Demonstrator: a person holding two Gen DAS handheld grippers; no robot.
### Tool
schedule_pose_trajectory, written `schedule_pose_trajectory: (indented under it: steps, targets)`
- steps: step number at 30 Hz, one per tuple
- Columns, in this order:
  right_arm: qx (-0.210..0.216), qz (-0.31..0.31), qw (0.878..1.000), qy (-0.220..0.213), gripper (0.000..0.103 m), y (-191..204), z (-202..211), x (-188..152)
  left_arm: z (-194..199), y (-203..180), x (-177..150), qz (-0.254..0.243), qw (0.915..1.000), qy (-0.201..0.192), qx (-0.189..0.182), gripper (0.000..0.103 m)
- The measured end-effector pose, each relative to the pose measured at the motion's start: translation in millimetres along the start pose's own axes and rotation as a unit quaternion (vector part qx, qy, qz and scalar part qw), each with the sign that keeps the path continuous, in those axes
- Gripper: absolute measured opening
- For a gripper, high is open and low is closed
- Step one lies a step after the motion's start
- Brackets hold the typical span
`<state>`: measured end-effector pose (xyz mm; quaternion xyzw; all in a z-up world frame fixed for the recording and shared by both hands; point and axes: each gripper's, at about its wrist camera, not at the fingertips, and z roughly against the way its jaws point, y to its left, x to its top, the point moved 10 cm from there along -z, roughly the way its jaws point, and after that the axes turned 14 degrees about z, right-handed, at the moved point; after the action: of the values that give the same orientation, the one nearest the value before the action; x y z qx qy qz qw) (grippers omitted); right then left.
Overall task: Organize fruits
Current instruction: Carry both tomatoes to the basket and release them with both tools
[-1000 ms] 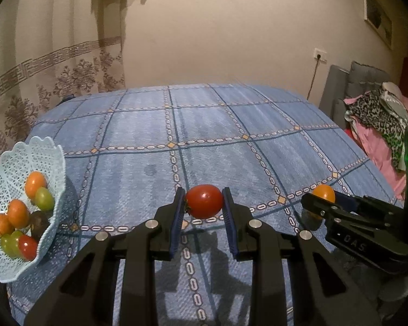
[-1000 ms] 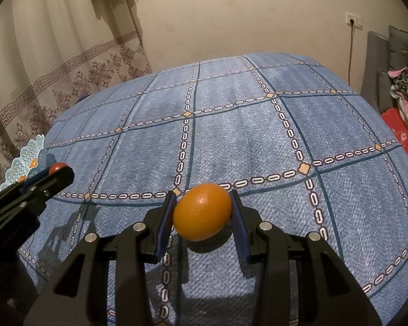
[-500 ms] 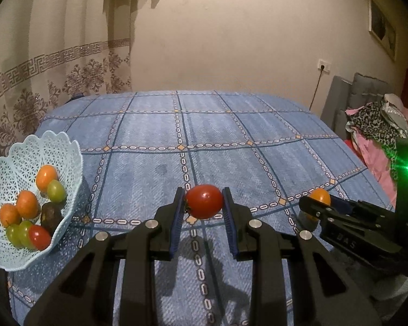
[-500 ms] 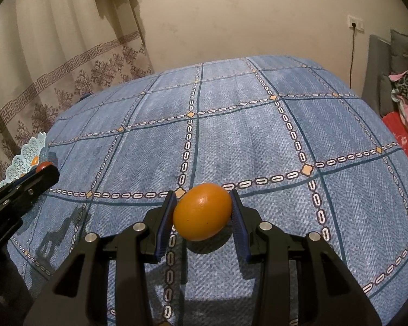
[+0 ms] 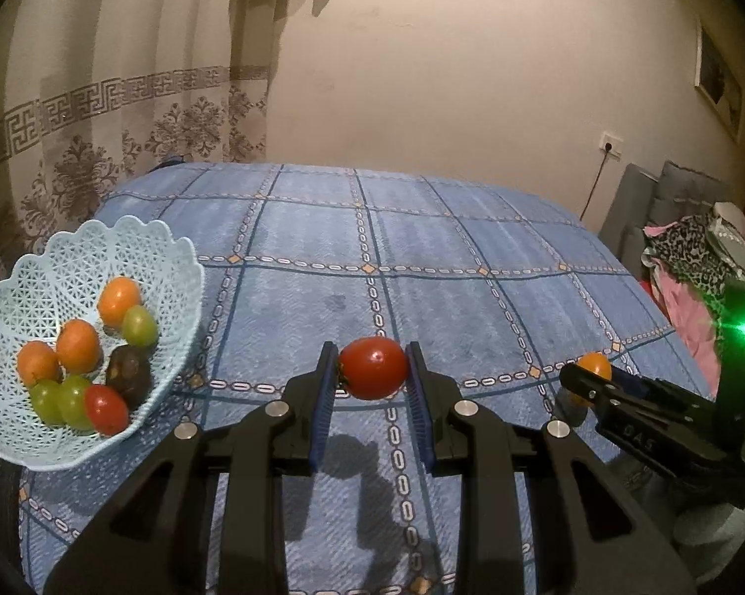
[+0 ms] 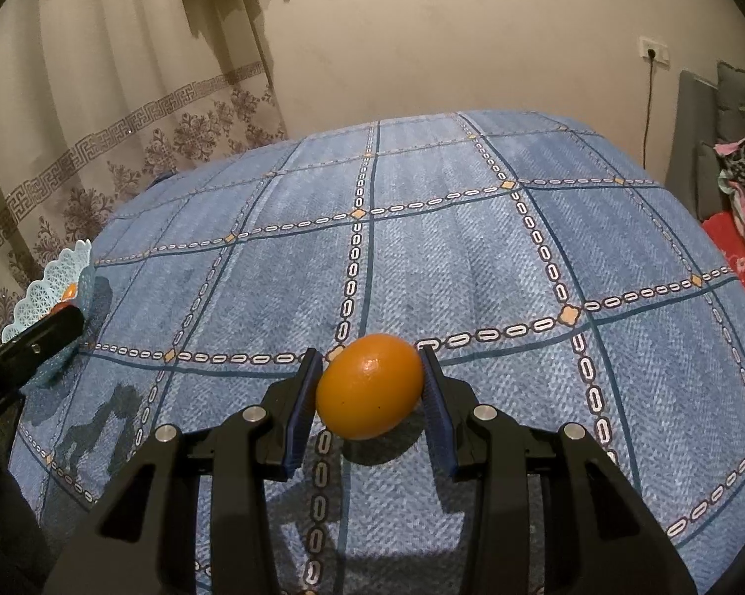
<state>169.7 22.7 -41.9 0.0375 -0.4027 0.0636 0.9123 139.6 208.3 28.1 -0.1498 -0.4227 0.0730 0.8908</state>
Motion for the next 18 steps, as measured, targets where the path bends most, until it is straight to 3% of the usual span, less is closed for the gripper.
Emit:
schedule_pose_trajectory:
  steps: [9, 18]
  targets:
    - [-0.002, -0.002, 1.000, 0.000, 0.040, 0.6, -0.2, 0.9, 28.6, 24.5, 20.9, 0.023, 0.9990, -0.037, 0.007, 0.028]
    - [0.009, -0.005, 1.000, 0.002, 0.040, 6.6, 2.2, 1.3, 57.7, 83.4, 44.3, 0.050, 0.9938, -0.077, 0.062, 0.028]
